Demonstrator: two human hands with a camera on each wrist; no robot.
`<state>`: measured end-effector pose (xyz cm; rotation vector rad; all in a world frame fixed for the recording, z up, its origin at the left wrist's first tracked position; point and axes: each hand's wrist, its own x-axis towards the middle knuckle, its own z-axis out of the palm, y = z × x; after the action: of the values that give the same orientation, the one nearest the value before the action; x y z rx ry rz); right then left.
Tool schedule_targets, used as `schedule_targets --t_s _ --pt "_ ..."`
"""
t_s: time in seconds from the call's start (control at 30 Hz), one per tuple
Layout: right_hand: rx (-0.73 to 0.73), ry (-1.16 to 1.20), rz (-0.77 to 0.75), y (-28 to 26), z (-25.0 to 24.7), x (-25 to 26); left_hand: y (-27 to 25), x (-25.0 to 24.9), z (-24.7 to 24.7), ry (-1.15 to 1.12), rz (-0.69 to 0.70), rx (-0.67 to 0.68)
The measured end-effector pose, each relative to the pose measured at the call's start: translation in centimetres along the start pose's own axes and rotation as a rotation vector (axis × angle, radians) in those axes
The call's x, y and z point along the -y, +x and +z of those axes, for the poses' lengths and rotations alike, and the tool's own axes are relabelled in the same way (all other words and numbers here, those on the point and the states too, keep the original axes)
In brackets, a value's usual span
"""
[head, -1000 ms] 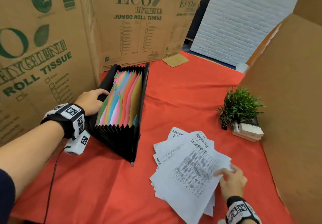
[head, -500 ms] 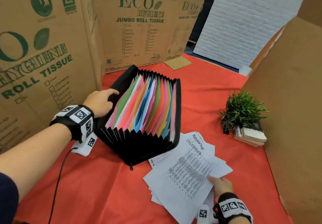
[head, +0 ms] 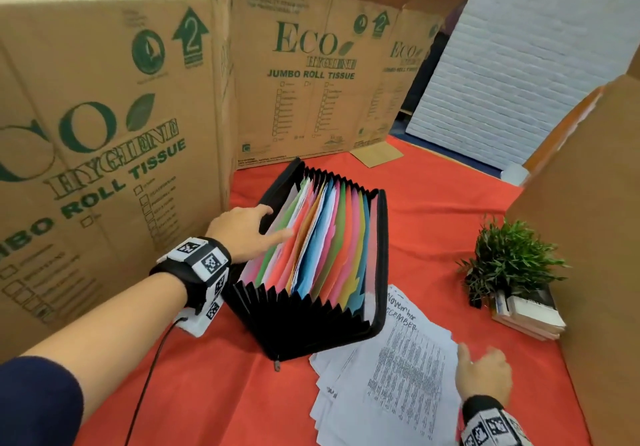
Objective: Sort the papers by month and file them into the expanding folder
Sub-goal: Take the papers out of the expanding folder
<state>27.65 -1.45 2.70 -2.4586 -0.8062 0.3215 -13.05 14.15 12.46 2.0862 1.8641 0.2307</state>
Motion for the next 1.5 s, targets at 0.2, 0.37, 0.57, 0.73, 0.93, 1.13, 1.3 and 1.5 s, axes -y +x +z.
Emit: schedule_targets --t_s 0.2,0.37,0.57,0.73,0.93,1.13,1.3,1.5 --pt "0.060 0.149 -0.896 -5.2 -3.2 15.1 -0.5 -1.1 -0.2 0.185 0.033 -0.013" --pt "0.391 -0.091 -1.225 -8.4 -0.3 23.1 -0.6 -1.3 0.1 0.177 0.071 -0.038" --pt "0.503 -0.511 -1.214 -7.7 2.0 25.5 -0.8 -1.0 0.4 0.103 0.185 -0.029" --pt "0.432 -0.631 -1.306 -7.5 3.0 25.9 -0.8 -0.5 0.6 0.096 0.353 -0.046" --pt "0.221 -0.868 -1.615 -9.1 3.7 26.2 -0.8 -0.1 0.5 0.133 0.422 -0.015" --pt "0.267 -0.857 -1.632 -8.3 2.7 26.9 -0.2 0.7 0.7 0.057 0.365 0.020" --pt "0.126 -0.071 -1.345 -5.3 -2.5 27.7 0.1 1.0 0.8 -0.055 0.300 0.034" --pt "-0.256 0.788 -0.872 -2.7 -10.3 27.5 0.9 1.9 0.9 -0.076 0.243 0.053"
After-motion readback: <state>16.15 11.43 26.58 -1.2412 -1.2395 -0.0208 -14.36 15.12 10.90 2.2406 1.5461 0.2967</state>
